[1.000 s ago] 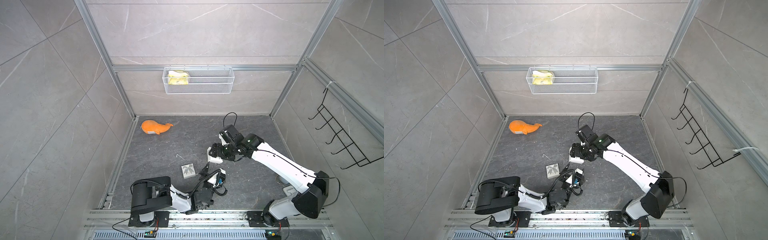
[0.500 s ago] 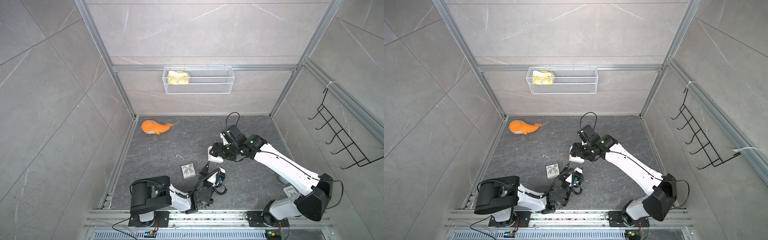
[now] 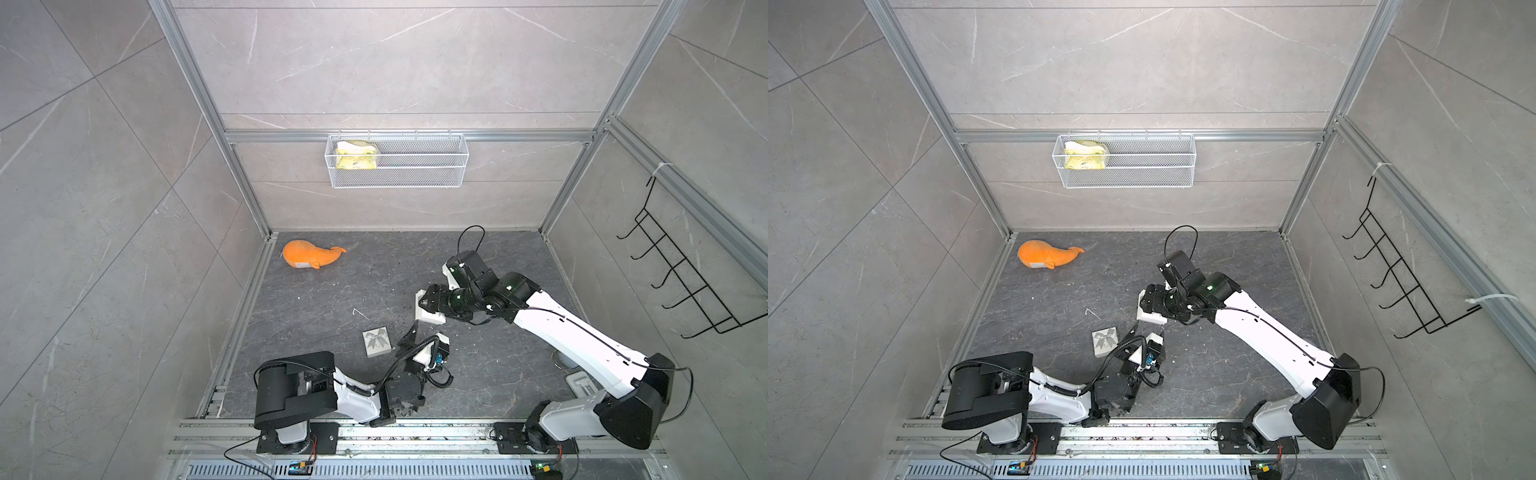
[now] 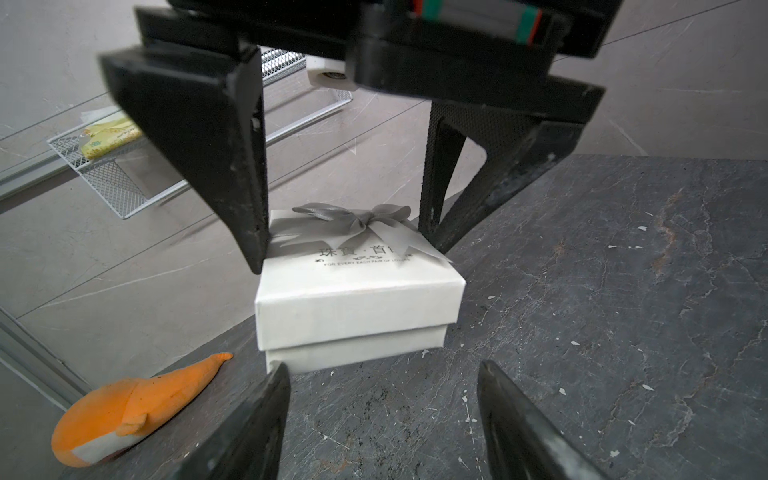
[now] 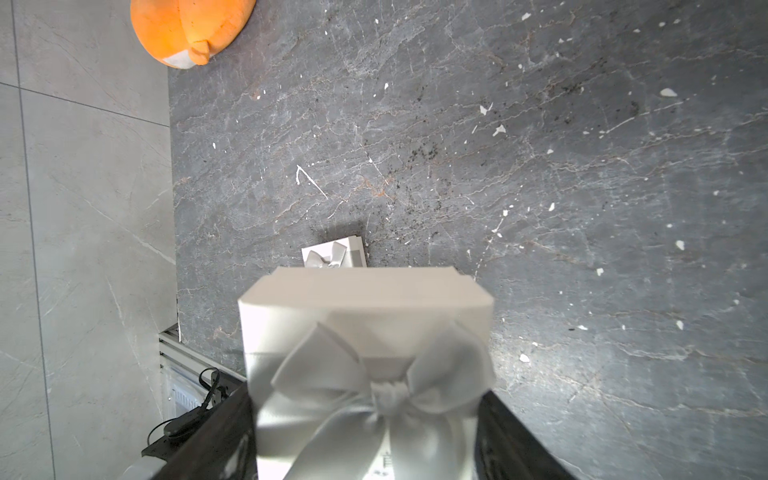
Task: Take the rings out of the lift-off lid box
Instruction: Open the lid on the jewelry box.
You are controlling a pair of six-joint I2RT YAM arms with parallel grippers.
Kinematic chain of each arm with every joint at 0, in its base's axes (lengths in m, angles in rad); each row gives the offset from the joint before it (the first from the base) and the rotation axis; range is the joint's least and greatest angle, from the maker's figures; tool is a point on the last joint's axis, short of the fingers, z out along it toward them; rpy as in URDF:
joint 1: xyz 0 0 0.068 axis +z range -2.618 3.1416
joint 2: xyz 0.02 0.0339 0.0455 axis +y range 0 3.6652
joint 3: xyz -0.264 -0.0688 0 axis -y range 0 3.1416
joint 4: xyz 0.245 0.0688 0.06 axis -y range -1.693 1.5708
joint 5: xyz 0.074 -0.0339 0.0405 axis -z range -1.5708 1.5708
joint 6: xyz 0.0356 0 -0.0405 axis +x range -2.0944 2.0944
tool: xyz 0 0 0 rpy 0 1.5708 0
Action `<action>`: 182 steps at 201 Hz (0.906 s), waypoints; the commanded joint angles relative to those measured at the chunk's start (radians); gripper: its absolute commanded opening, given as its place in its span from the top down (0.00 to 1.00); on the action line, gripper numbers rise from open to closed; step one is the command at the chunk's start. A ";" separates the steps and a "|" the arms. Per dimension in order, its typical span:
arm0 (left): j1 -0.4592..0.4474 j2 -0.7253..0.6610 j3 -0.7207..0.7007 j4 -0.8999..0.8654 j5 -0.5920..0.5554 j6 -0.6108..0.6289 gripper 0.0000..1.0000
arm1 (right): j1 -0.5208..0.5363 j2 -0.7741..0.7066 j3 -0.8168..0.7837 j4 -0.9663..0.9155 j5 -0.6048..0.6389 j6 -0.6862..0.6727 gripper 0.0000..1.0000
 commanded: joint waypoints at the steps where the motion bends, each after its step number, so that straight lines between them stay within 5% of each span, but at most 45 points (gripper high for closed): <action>1: 0.023 -0.031 0.033 0.058 -0.004 0.031 0.26 | 0.030 -0.018 -0.022 -0.069 -0.078 0.006 0.32; 182: 0.059 -0.091 0.035 0.058 -0.060 0.178 0.15 | 0.025 -0.022 0.003 -0.045 -0.033 0.009 0.31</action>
